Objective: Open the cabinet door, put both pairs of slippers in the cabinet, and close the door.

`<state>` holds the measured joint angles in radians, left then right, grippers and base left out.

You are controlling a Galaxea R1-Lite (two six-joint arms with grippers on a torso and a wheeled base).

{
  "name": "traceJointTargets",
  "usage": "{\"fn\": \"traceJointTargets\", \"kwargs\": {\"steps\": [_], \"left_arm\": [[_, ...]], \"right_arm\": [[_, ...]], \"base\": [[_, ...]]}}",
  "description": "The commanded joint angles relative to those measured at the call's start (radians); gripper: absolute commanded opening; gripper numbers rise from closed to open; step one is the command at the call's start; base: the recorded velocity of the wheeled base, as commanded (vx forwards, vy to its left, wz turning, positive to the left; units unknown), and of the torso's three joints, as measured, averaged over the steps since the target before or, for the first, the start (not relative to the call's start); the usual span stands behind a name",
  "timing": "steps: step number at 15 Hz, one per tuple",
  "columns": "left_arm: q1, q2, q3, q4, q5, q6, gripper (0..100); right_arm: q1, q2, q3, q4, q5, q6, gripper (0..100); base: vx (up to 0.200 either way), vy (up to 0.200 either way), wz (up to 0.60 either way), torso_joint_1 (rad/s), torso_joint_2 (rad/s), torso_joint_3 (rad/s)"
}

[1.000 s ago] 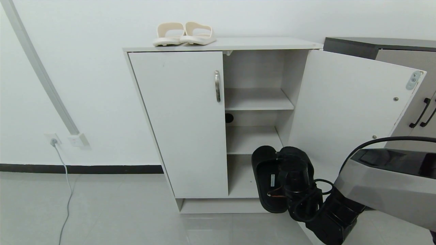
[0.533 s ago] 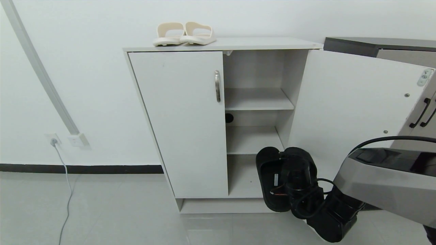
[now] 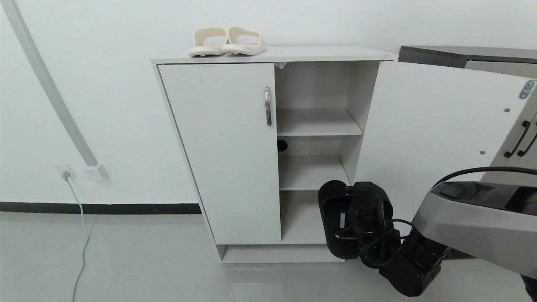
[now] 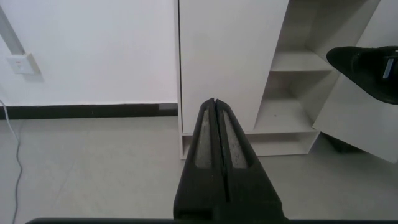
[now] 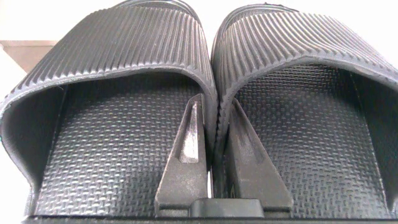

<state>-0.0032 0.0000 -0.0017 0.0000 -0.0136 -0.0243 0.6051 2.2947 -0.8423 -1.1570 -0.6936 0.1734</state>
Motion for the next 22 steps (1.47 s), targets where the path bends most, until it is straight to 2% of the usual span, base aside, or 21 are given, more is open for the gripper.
{"fn": "traceJointTargets", "kwargs": {"steps": [1, 13, 15, 19, 22], "left_arm": [[0.000, 0.002, 0.000, 0.000, 0.000, 0.000, 0], [0.000, 0.002, 0.000, -0.002, 0.000, 0.000, 0], [0.000, 0.002, 0.000, 0.000, 0.000, 0.001, 0], [0.000, 0.002, 0.000, 0.000, -0.002, 0.001, 0], [0.000, 0.002, 0.000, 0.000, -0.003, 0.003, 0]], "right_arm": [[0.001, 0.002, 0.000, -0.001, 0.000, 0.000, 0], [0.002, 0.002, -0.003, -0.003, 0.000, 0.000, 0], [0.024, 0.002, -0.006, -0.003, 0.016, 0.000, 0], [0.107, 0.062, -0.106, 0.002, 0.040, 0.000, 0], [0.114, 0.095, -0.155, 0.011, 0.040, 0.000, 0]], "base": [[0.000, 0.000, 0.00, 0.000, 0.00, 0.000], [0.000, 0.000, 0.00, 0.000, 0.00, 0.000], [0.000, 0.000, 0.00, 0.000, 0.00, 0.000], [0.000, 0.000, 0.00, 0.000, 0.00, 0.000], [0.000, 0.000, 0.00, 0.000, 0.00, 0.000]]}}
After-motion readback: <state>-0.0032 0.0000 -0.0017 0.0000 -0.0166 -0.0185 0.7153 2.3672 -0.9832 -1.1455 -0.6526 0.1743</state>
